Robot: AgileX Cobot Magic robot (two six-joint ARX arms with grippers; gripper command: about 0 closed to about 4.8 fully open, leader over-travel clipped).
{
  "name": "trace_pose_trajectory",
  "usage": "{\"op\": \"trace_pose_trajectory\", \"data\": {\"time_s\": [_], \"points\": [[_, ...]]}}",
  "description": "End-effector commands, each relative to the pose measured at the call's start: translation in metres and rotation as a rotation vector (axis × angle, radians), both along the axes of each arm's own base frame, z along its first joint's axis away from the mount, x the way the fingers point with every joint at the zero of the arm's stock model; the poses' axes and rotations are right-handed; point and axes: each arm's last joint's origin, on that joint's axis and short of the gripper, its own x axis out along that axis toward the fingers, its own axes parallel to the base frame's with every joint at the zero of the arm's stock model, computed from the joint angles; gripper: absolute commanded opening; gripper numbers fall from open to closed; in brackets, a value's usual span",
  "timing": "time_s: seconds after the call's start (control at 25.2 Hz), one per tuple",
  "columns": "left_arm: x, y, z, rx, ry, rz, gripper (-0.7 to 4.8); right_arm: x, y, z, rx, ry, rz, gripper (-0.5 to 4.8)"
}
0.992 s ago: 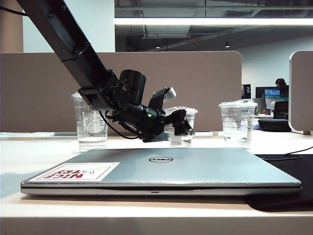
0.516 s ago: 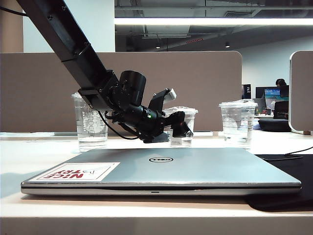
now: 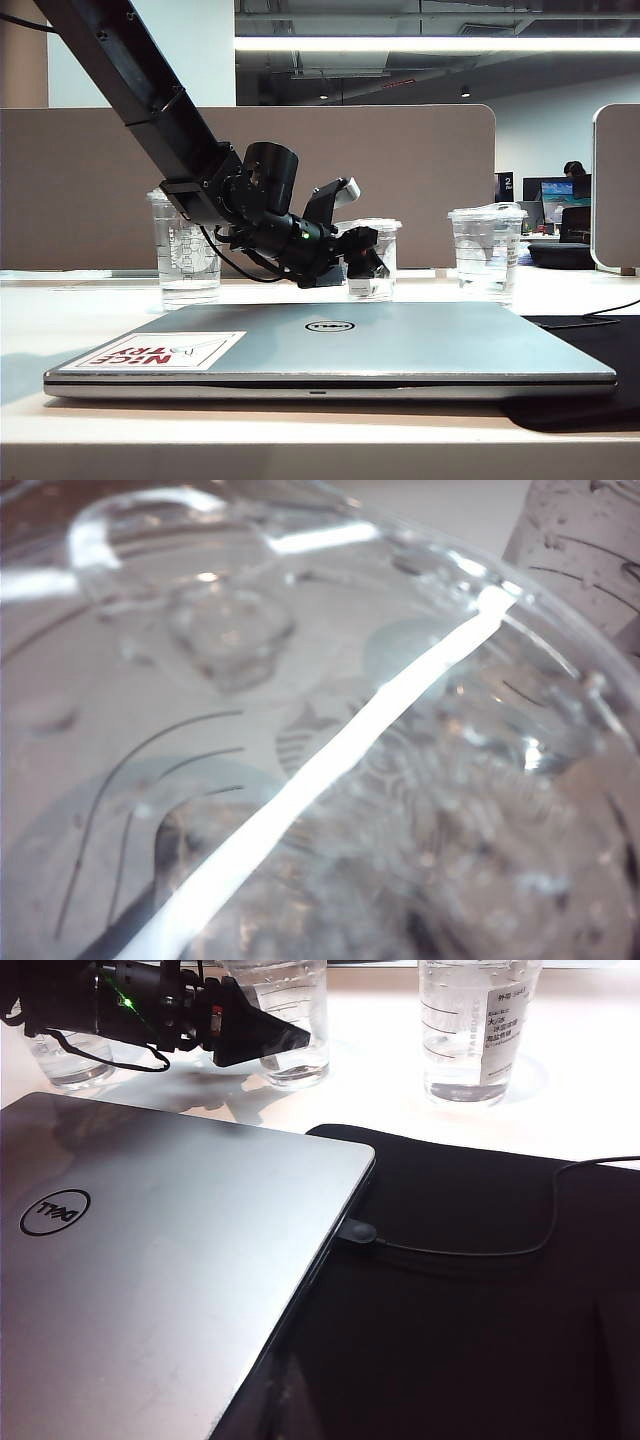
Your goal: Pick up the coffee cup on the middle and place it on the left side of the laptop.
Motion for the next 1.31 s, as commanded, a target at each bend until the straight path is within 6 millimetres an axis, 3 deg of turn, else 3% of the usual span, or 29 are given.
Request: {"op": "trace_pose_trajectory", "data": {"time_s": [0.04, 0.52, 0.87, 1.11, 1.31], "points": [[0.000, 0.000, 0.004, -0.008, -0.013, -0.007, 2.92, 0.000, 0.000, 0.001, 0.003, -0.018, 0.004, -0.05], [-0.003, 0.003, 0.044, -0.012, -0.127, -0.026, 2.92, 0.000, 0.000, 0.001, 0.003, -0.018, 0.004, -0.05], [-0.019, 0.013, 0.079, -0.048, -0.160, -0.069, 2.94, 0.000, 0.000, 0.001, 0.003, -0.018, 0.004, -0.05], [-0.043, 0.036, 0.096, -0.088, -0.206, -0.049, 2.95, 0.000, 0.000, 0.001, 0.003, -0.018, 0.004, -0.05], [-0.084, 0.067, 0.108, -0.094, -0.236, -0.017, 2.94, 0.000, 0.000, 0.001, 0.003, -0.018, 0.004, -0.05]]}}
